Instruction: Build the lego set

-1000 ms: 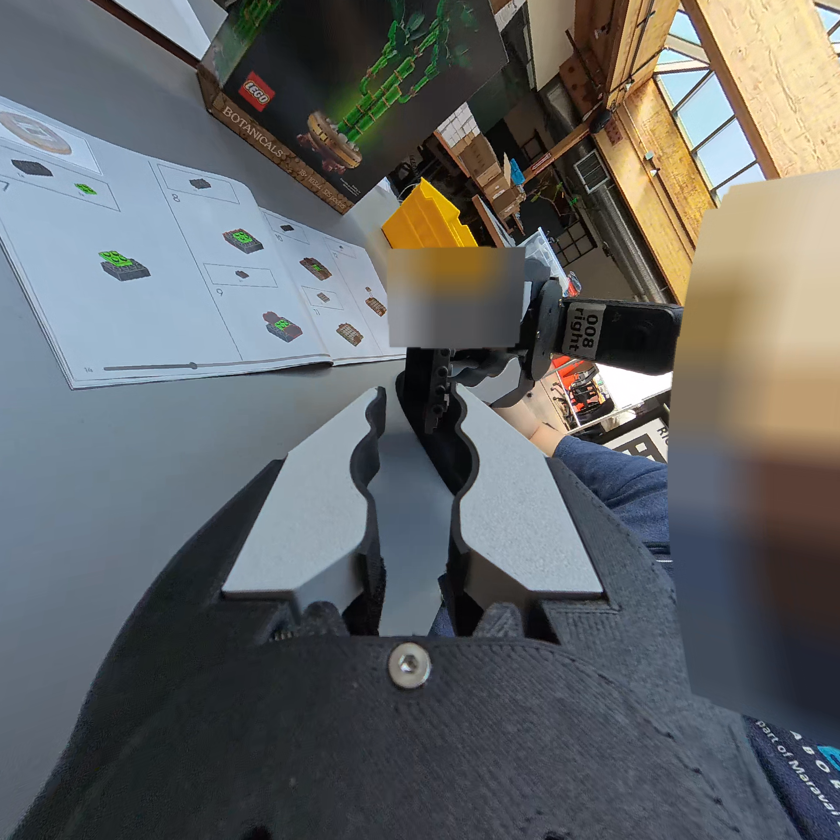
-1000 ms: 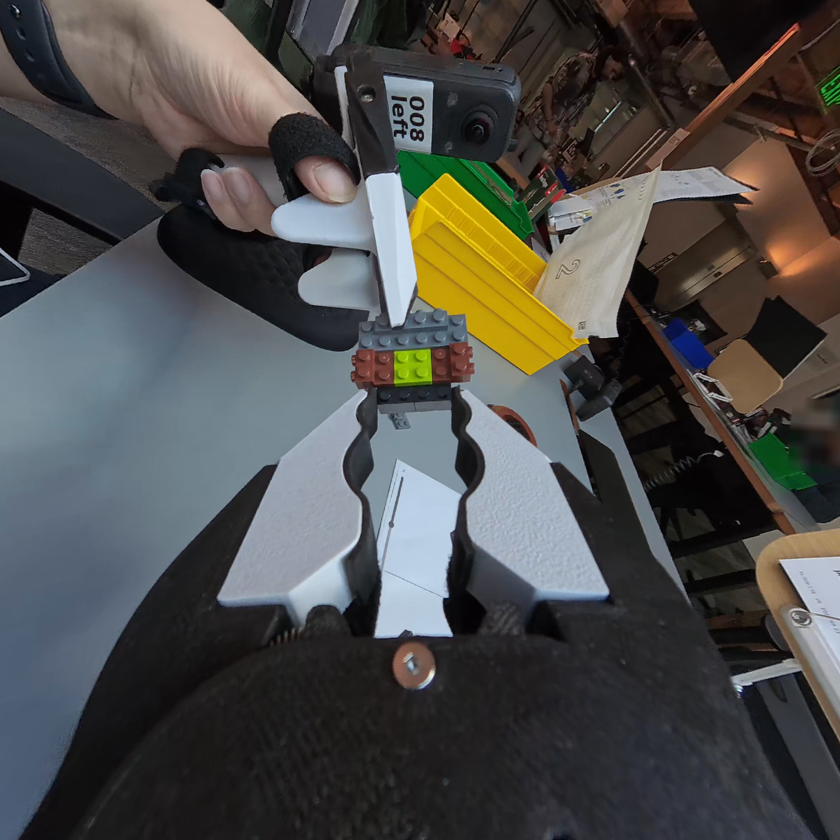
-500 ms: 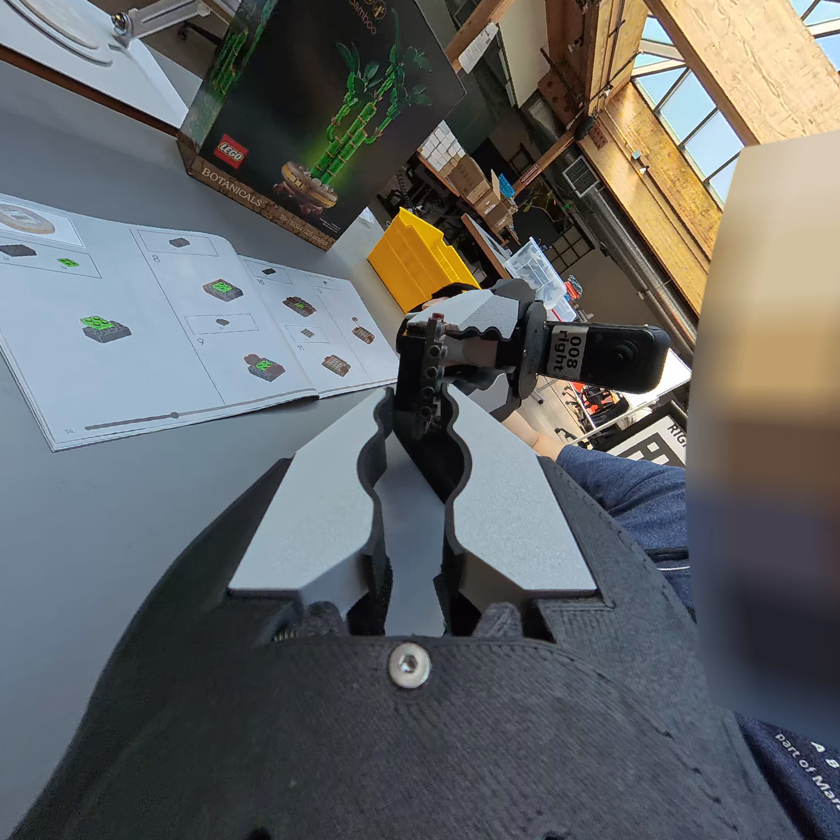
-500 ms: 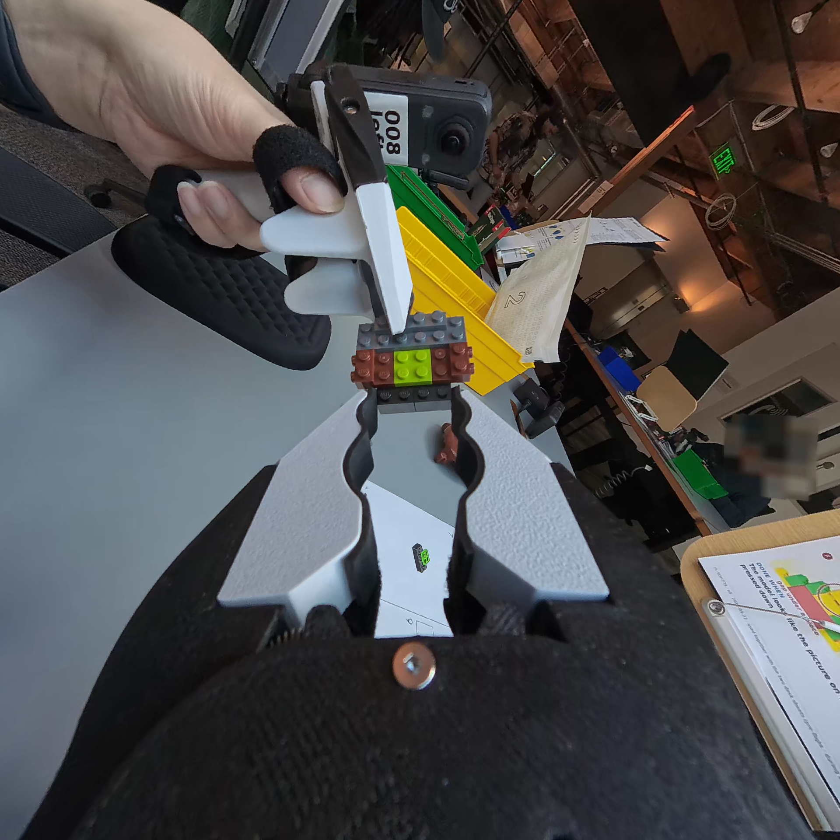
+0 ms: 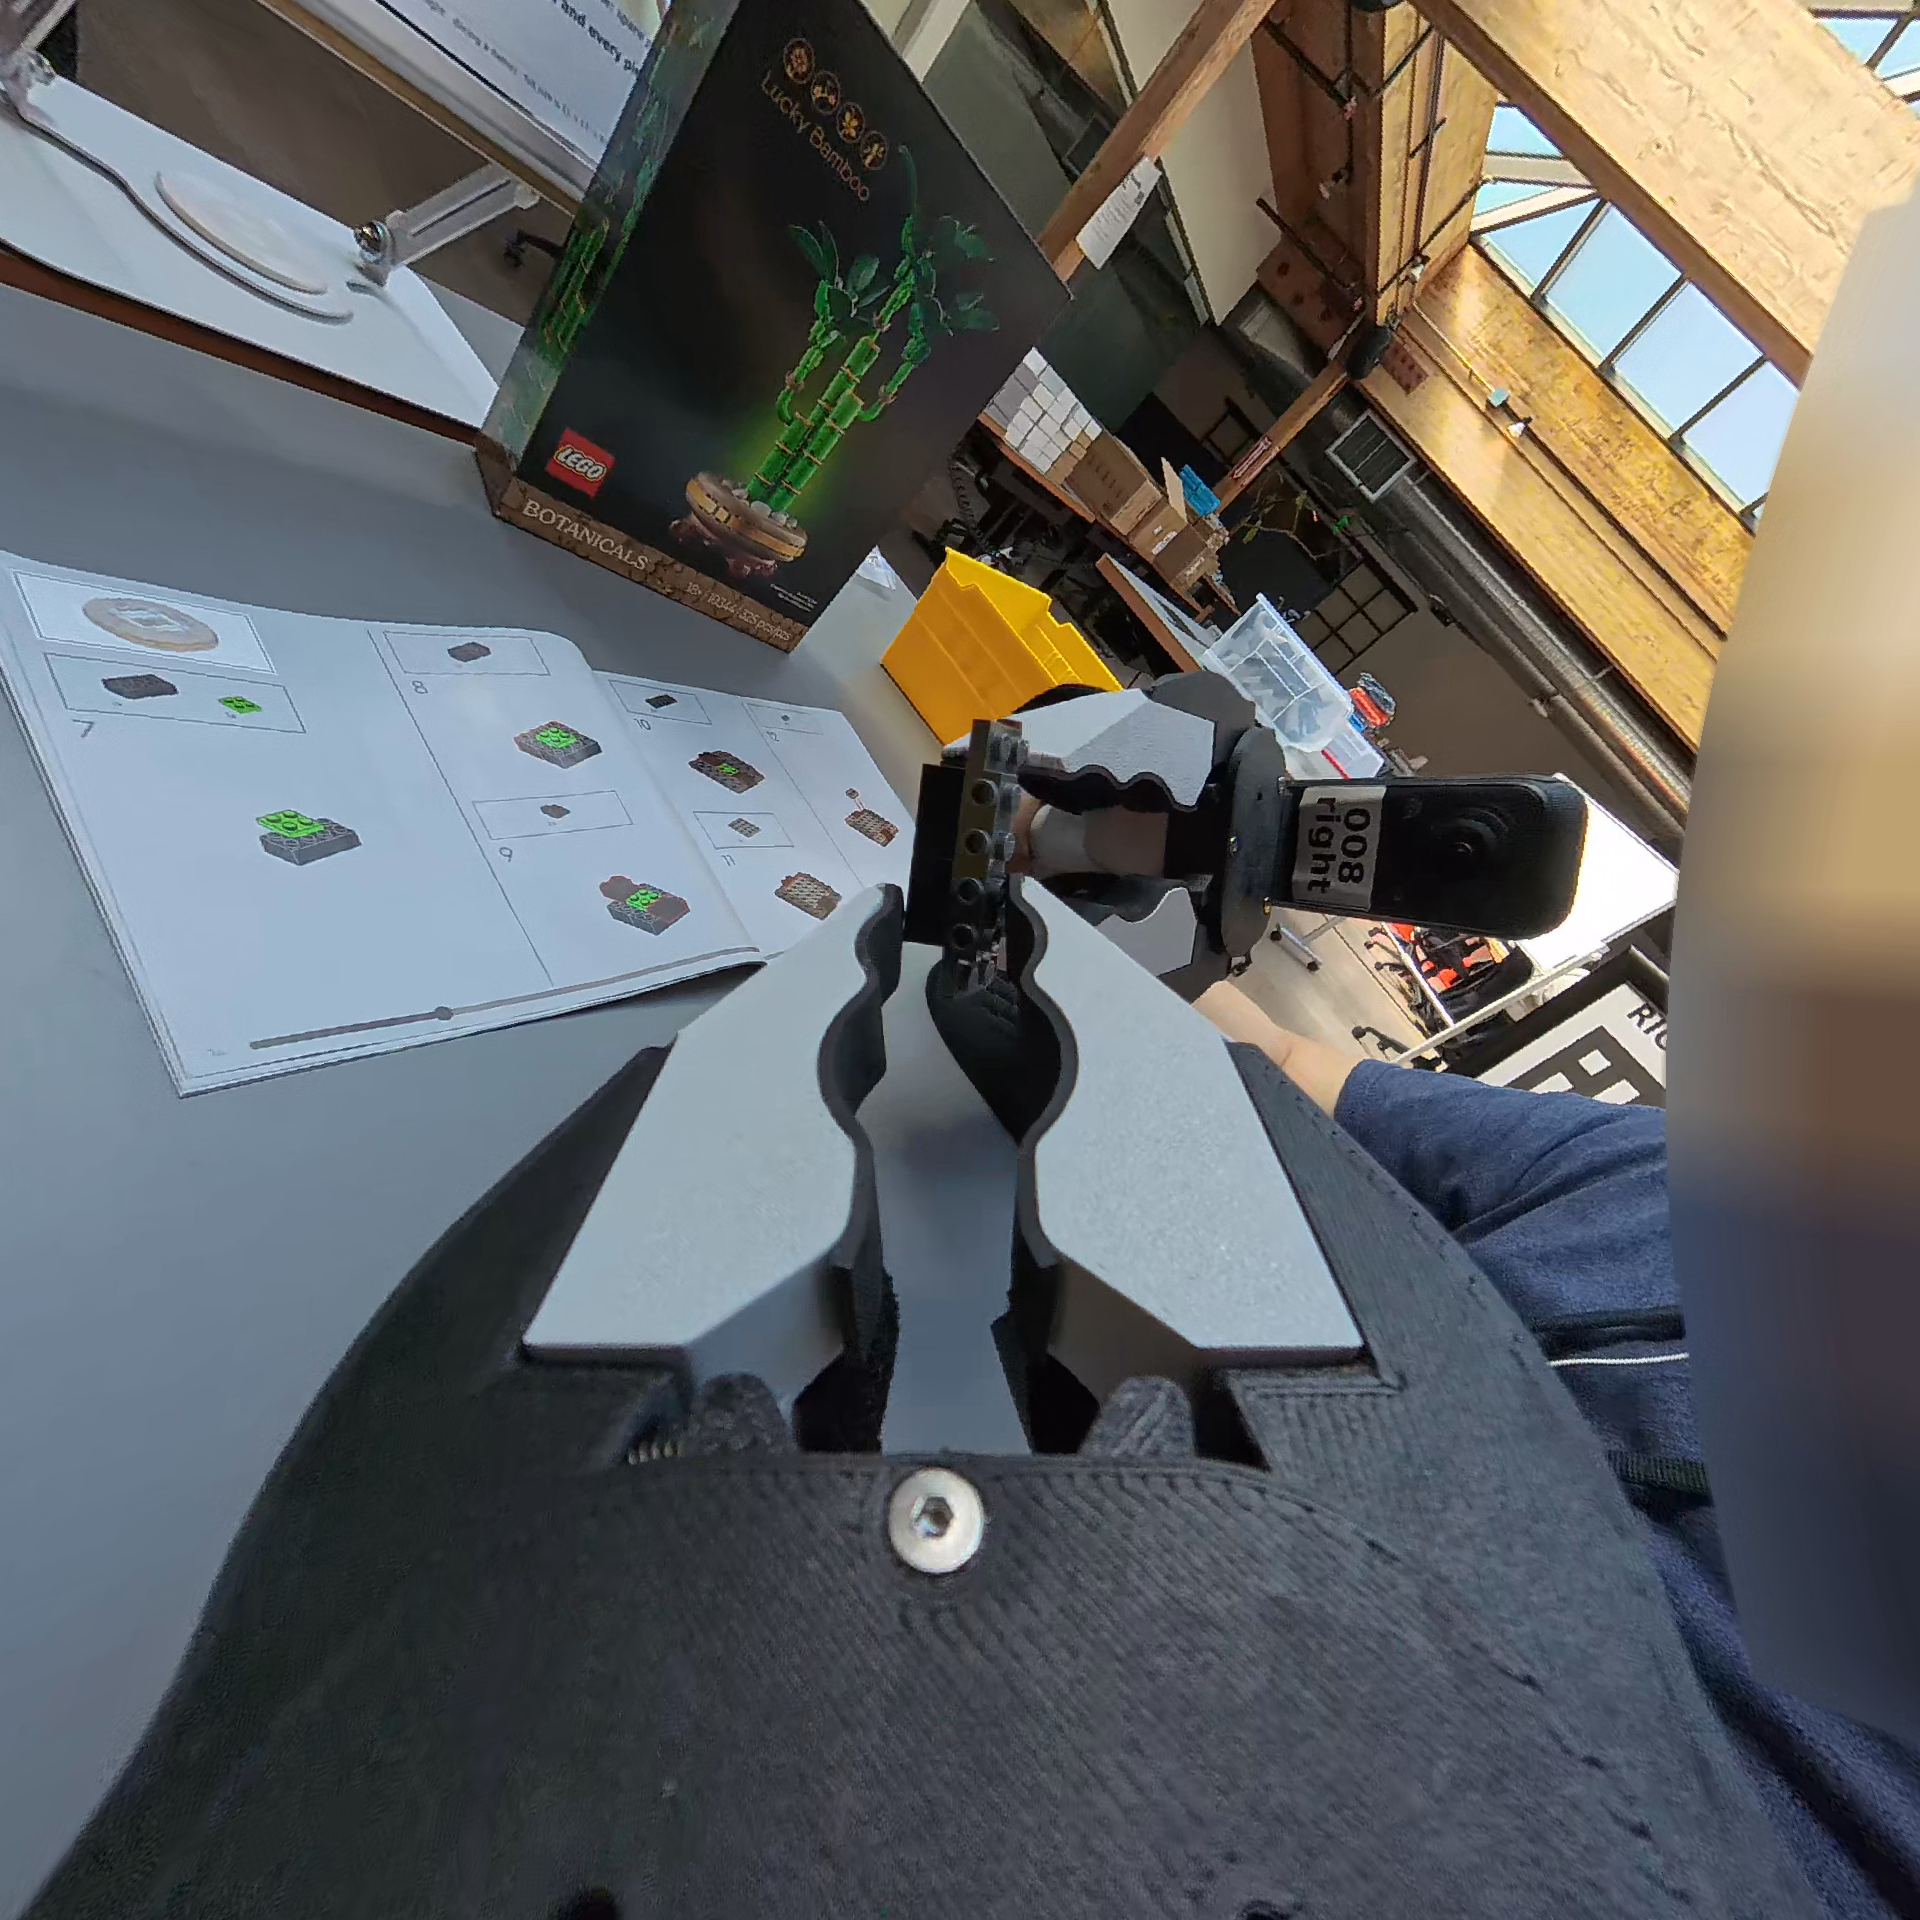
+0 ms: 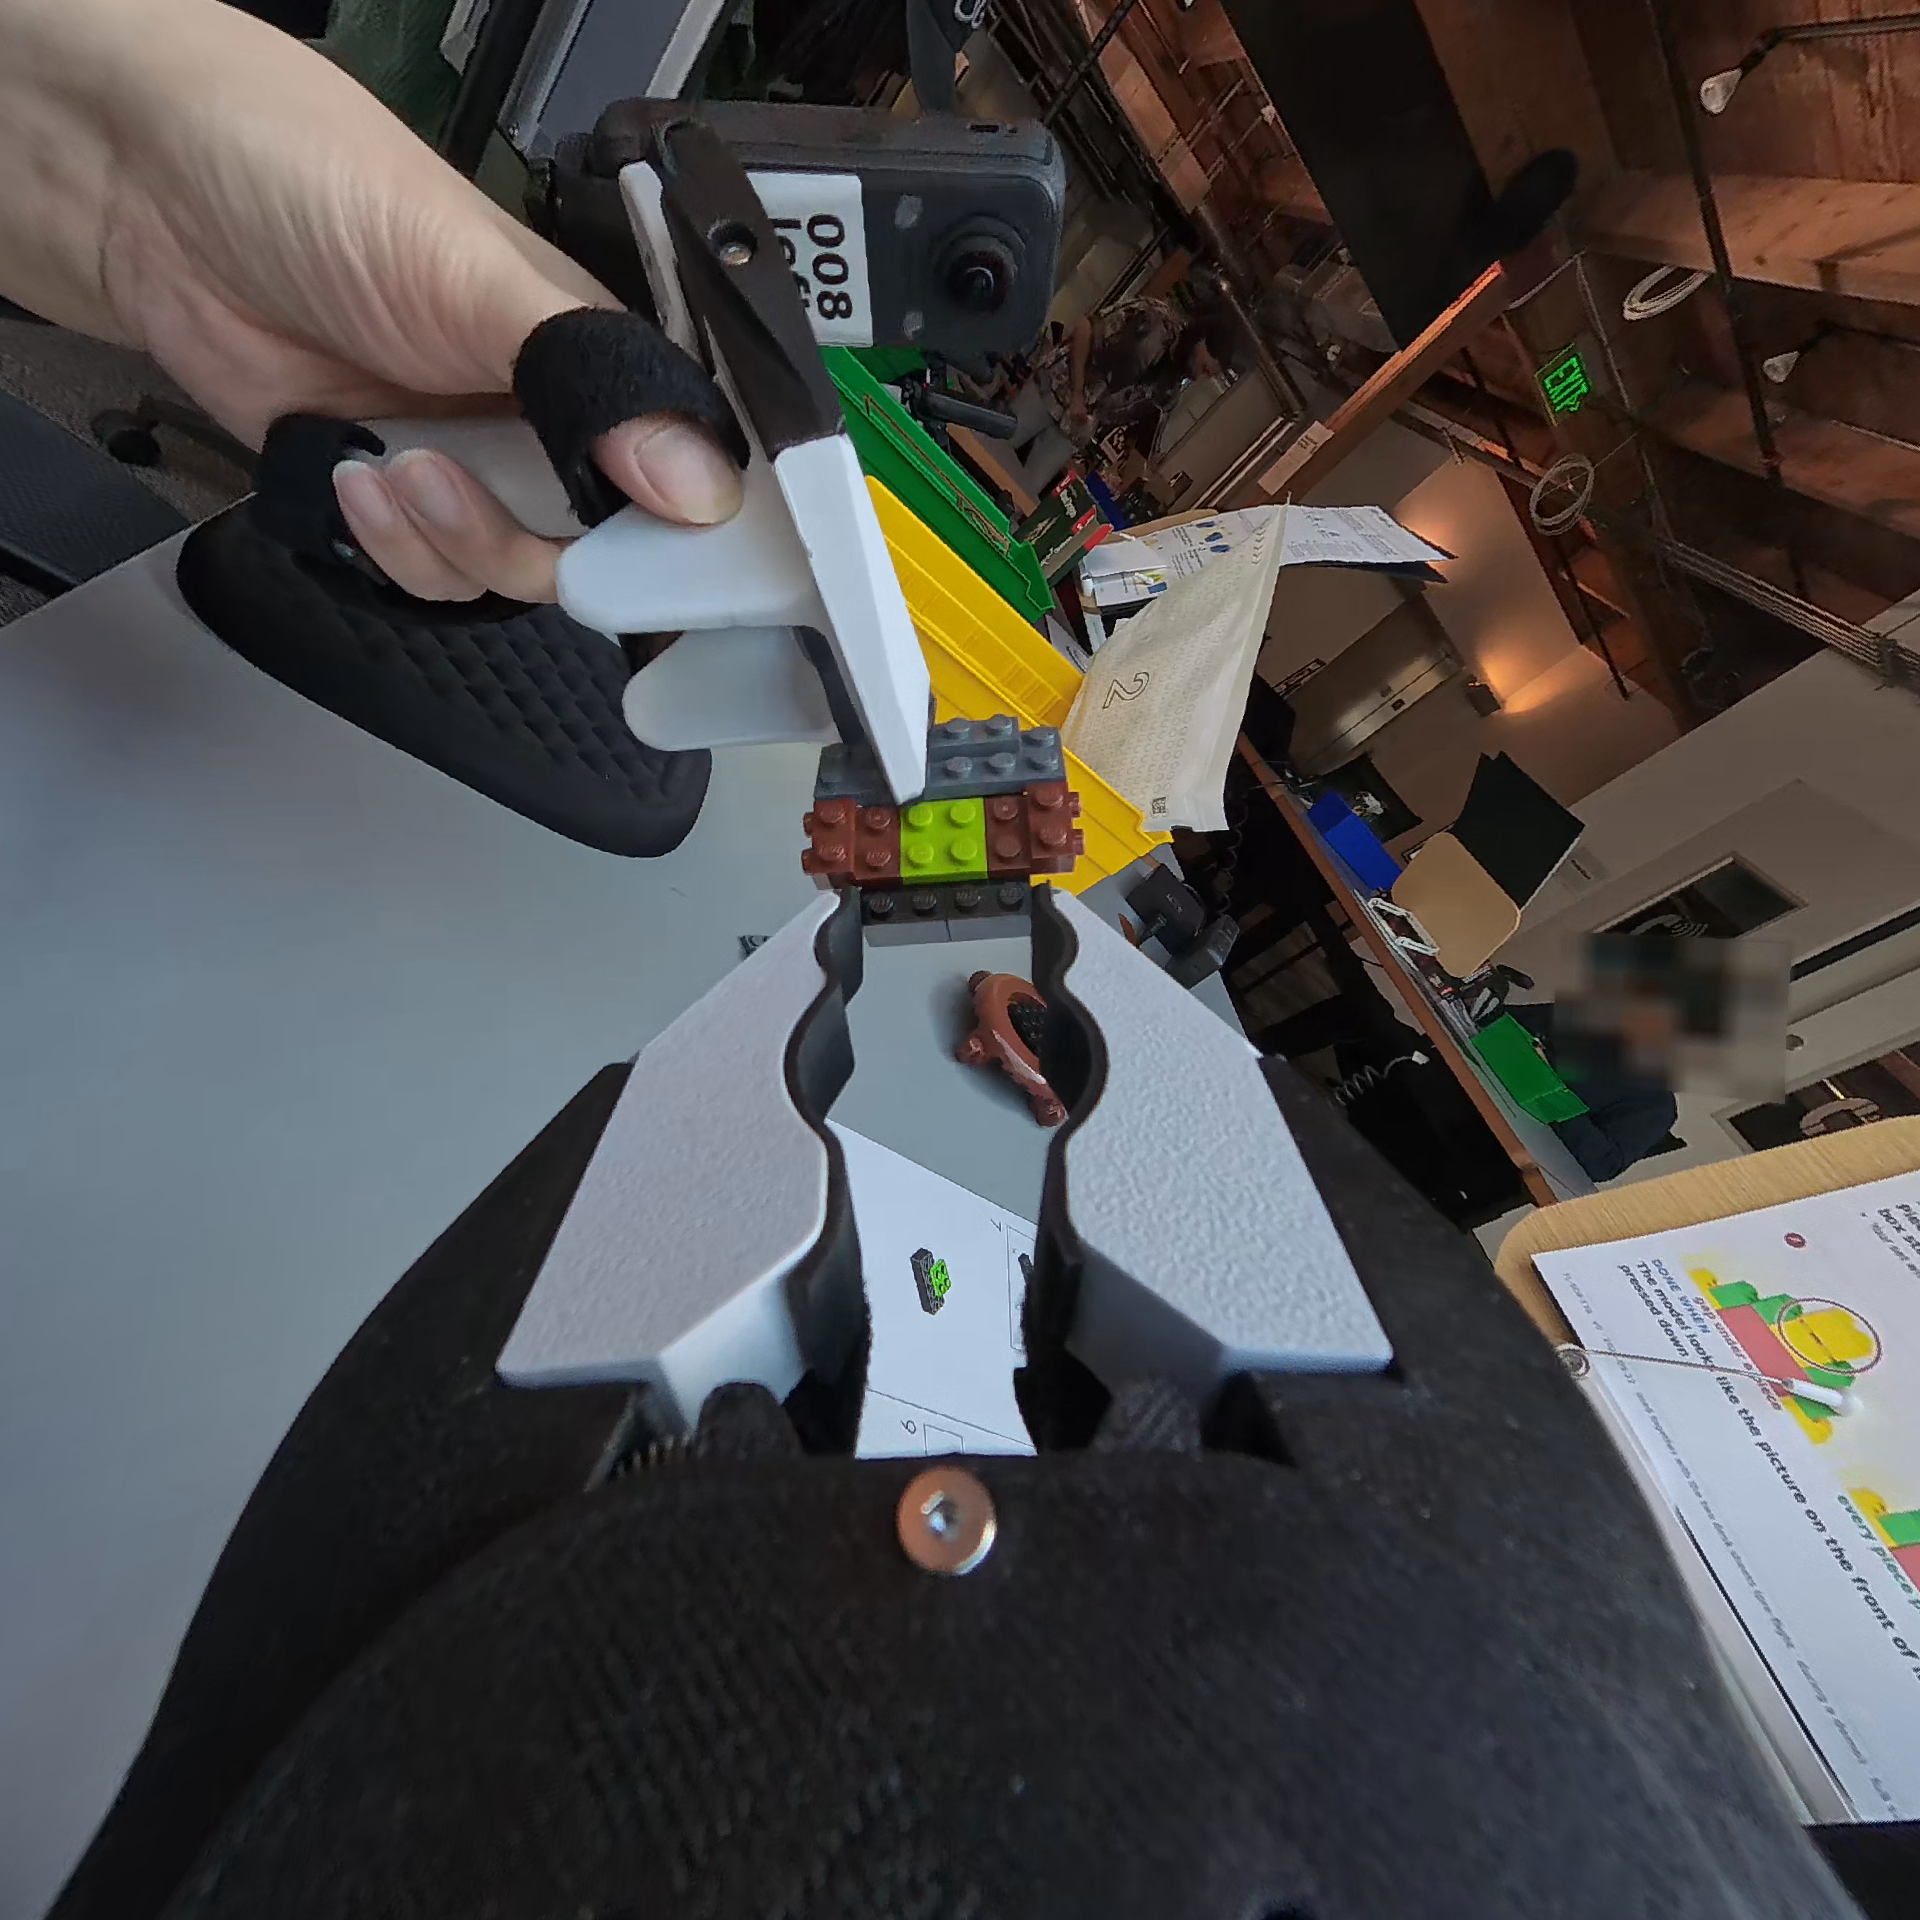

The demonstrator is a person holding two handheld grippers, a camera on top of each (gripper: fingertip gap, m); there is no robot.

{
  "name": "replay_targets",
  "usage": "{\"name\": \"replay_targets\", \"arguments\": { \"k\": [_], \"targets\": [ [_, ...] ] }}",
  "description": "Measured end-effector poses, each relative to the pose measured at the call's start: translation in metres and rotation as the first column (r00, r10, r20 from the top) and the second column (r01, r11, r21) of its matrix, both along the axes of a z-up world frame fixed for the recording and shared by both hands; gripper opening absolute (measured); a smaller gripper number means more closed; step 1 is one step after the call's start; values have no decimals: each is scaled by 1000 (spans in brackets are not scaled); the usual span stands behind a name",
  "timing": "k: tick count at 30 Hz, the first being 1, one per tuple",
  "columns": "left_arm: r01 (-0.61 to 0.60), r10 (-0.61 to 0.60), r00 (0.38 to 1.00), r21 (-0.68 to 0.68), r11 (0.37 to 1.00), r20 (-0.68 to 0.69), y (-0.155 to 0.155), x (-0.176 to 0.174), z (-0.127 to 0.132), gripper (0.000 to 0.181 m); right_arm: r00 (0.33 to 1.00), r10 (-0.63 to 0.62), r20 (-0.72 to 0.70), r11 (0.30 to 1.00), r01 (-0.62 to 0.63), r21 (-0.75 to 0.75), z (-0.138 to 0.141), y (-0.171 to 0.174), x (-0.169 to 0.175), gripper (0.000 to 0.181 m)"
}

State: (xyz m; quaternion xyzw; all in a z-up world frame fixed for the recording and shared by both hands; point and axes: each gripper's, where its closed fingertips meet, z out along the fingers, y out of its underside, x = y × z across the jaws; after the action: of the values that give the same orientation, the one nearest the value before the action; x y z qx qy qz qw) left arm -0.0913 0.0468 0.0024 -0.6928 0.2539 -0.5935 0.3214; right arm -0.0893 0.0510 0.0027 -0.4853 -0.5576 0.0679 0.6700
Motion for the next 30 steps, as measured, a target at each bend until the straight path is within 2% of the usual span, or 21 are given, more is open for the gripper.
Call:
{"name": "replay_targets", "arguments": {
  "k": [10,16,22,30],
  "targets": [
    [-41,45,998,98,994,-46,0,5,7,14,999,-5,-44,1000,6,10,8,0,3,32],
    [-99,105,992,94,991,-67,6,6,6,16,998,-44,-42,999,45,16,8,4,4,32],
    [-101,106,993,97,990,-57,7,8,11,15,995,-69,-77,997,71,26,13,5,6,31],
    [-105,126,989,230,967,-78,6,11,18,15,990,-98,-97,990,106,90,21,5,9,31]
  ]
}}
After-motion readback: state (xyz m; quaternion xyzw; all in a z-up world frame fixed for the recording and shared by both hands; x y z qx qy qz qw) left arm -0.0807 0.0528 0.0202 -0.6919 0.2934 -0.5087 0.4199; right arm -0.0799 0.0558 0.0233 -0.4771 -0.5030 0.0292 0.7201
